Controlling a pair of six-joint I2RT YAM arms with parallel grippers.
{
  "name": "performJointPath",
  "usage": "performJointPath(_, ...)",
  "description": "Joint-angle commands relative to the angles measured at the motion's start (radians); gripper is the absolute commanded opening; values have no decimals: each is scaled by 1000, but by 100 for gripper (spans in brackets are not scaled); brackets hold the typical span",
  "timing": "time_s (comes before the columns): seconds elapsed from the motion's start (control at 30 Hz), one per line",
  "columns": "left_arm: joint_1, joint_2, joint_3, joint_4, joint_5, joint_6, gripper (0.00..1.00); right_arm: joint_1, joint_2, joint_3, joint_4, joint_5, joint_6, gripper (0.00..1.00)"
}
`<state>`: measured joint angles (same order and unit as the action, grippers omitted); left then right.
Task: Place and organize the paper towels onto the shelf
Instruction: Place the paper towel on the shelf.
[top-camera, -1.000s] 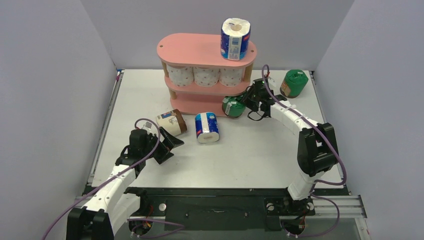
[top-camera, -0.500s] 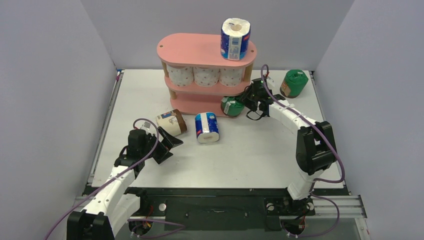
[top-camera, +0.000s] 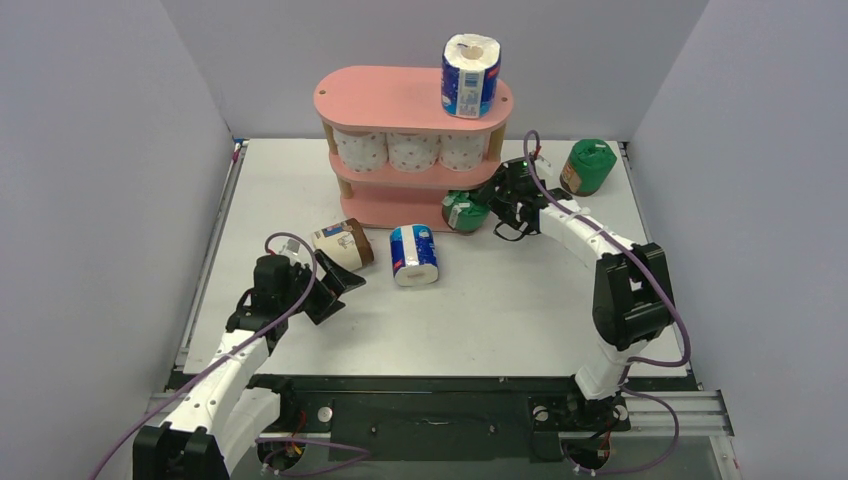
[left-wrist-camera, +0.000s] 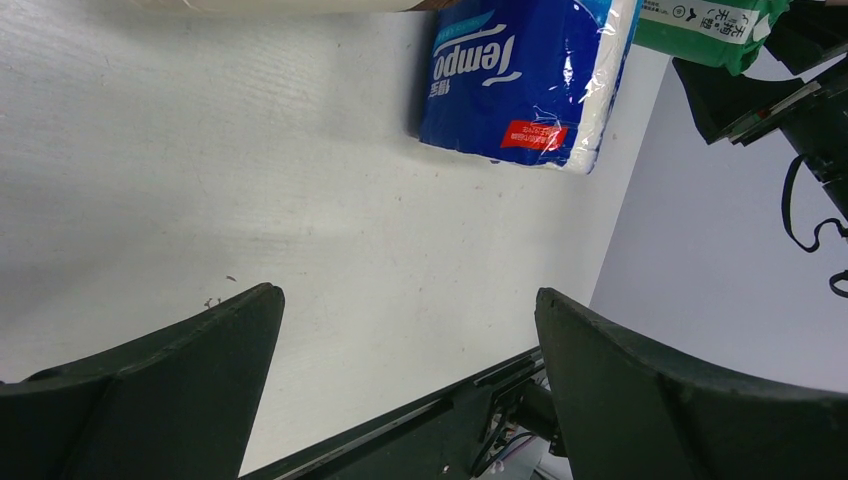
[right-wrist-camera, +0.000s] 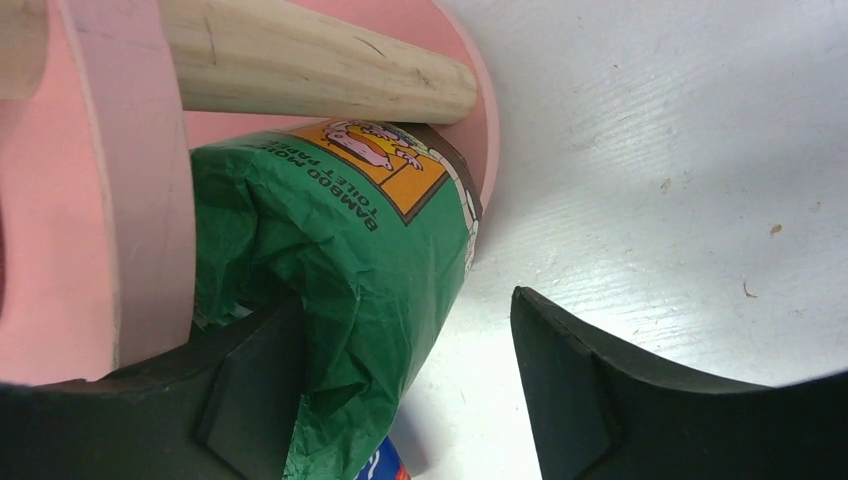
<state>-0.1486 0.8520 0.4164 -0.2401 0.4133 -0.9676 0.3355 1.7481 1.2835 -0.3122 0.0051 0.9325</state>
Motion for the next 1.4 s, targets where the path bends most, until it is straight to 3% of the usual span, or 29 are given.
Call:
performJointPath(0.0,7,-17,58,-8,13,20,97,13,-74,17,102,-9,12,68)
performJointPath(0.63,35,-41,232,-146,-28,71,97,1,-237,-83,100,-40,2,71)
performJointPath(0.87,44,-36,325,-226,-66,112,97,1,-422,-204,124,-57,-49,68)
performJointPath(0.97,45,-37,312,-206,-58,92,97,19,-516,-290,145,4,-122,64)
performJointPath(1.07,44,-35,280,-159,-27,59,97,98,-682,-427,296,107,-208,62)
performJointPath(1.2,45,-24,248,-104,-9,23,97,224,-749,-572,407,316,-322,61)
performJointPath(1.37,43,-9,217,-66,9,0,98,239,-639,-657,576,244,-373,60)
